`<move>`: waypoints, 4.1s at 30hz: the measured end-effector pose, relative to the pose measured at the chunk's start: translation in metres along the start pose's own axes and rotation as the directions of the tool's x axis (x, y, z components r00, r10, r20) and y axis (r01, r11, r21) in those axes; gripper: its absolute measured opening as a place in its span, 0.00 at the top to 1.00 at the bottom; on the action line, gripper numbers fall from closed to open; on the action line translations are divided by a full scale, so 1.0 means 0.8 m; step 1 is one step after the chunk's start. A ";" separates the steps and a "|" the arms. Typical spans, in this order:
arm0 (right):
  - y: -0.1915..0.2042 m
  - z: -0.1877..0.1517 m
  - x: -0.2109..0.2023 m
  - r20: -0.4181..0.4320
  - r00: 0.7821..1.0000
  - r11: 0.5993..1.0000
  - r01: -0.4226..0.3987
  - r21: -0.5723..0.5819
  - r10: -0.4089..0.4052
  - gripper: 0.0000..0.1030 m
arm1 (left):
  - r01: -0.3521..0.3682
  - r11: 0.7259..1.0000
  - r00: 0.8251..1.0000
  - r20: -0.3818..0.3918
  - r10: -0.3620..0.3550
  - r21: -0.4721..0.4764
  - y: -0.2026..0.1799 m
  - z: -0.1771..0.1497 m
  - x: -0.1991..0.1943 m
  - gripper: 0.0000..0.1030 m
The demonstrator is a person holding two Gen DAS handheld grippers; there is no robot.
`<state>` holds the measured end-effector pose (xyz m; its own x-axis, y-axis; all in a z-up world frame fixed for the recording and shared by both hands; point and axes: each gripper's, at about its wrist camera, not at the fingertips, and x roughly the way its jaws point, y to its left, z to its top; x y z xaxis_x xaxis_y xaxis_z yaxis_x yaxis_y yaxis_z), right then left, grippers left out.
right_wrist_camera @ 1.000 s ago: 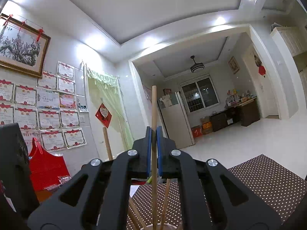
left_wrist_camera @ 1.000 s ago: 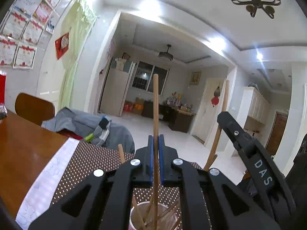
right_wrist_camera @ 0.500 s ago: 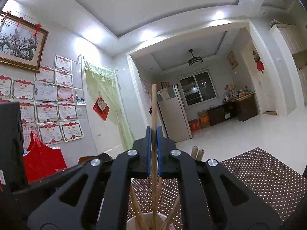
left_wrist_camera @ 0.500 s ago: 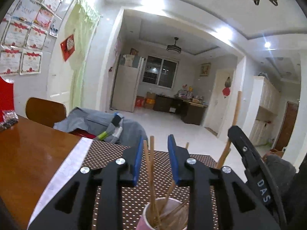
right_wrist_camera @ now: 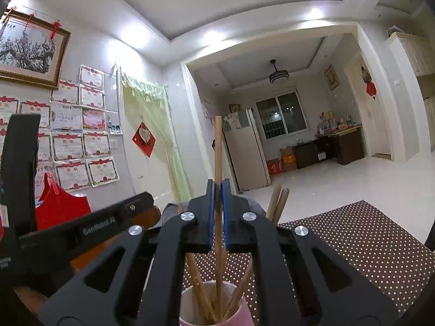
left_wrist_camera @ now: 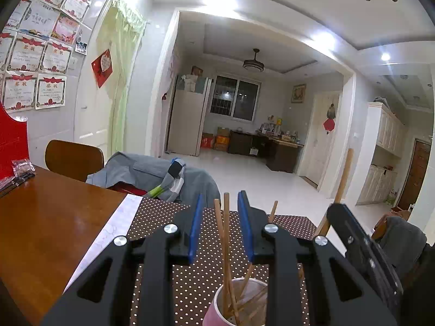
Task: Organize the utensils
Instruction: 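Lower the chopsticks into the cup and open the left gripper while the right gripper opens, then move both open grippers back down to the chopstick pile, then grasp a chopstick with the left gripper while the right gripper grasps another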
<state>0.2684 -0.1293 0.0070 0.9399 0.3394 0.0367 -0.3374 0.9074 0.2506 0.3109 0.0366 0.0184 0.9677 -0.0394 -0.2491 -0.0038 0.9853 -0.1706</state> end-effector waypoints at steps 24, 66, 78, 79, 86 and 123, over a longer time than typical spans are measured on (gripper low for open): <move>0.002 0.012 -0.029 -0.060 0.995 0.997 0.076 0.012 -0.075 0.42 | -0.012 1.000 1.000 -0.029 0.012 0.020 0.001 -0.005 -0.038 0.72; -0.029 -0.103 -0.162 -0.803 0.595 0.983 0.171 0.069 -0.047 0.40 | 0.130 0.990 0.606 -0.795 -0.031 0.061 0.015 -0.206 -0.102 0.51; -0.035 -0.118 -0.160 -0.843 0.531 0.981 0.193 0.024 -0.084 0.40 | 0.103 0.987 0.575 -0.817 0.043 0.124 0.004 -0.241 -0.074 0.51; -0.037 -0.120 -0.159 -0.847 0.524 0.981 0.194 0.021 -0.086 0.40 | 0.101 0.987 0.577 -0.816 0.043 0.124 0.001 -0.241 -0.069 0.51; -0.041 -0.124 -0.150 -0.858 0.505 0.981 0.195 0.008 -0.093 0.40 | 0.107 0.987 0.580 -0.814 0.039 0.123 0.004 -0.236 -0.051 0.51; 0.070 -0.174 -0.034 -0.899 0.381 0.974 0.140 -0.176 -0.217 0.57 | 0.037 0.995 0.599 -0.799 0.055 0.096 0.038 -0.230 -0.011 0.74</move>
<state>0.2166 -0.0531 -0.1145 0.3845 0.1555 -0.9099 -0.2066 0.9752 0.0793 0.2559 0.0360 -0.1602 0.3776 -0.1021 -0.9203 0.0565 0.9946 -0.0872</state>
